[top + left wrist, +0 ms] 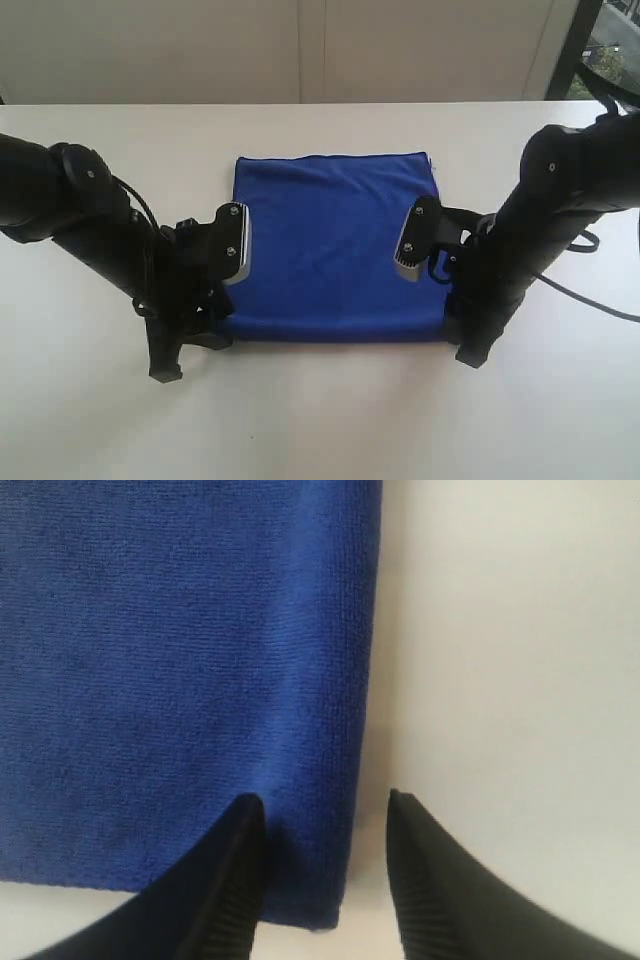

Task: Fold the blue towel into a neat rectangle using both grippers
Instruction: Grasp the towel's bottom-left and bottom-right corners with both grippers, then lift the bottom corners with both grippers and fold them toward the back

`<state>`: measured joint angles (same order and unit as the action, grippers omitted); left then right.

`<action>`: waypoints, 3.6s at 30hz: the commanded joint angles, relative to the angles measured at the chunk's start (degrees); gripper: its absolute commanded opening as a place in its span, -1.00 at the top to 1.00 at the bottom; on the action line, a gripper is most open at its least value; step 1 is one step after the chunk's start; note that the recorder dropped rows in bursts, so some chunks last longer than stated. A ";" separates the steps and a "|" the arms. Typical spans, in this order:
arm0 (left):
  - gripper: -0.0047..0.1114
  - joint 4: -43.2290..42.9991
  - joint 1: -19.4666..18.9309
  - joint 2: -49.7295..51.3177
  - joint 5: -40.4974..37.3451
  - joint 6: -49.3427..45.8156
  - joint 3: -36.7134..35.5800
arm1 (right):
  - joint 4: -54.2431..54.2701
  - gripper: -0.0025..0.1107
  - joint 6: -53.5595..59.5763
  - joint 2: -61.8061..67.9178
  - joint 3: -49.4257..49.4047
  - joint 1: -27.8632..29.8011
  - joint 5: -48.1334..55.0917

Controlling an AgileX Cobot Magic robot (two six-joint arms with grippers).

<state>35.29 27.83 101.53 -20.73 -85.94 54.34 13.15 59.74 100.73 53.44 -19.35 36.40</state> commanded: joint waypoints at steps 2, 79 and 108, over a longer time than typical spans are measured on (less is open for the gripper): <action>0.13 1.35 0.26 0.81 -0.40 -0.35 -0.35 | -0.16 0.22 1.60 0.56 -1.01 -0.08 -2.93; 0.92 -13.10 0.26 -19.45 -5.47 31.89 -0.25 | -2.56 0.96 -10.90 -19.31 -0.16 -4.27 1.63; 0.92 -14.00 -3.49 -5.94 7.24 30.29 14.37 | -17.92 0.96 -21.42 -5.73 9.35 -0.65 -17.88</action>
<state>21.05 24.77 95.82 -13.08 -55.47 67.99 -4.06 38.63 94.68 61.57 -20.88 19.35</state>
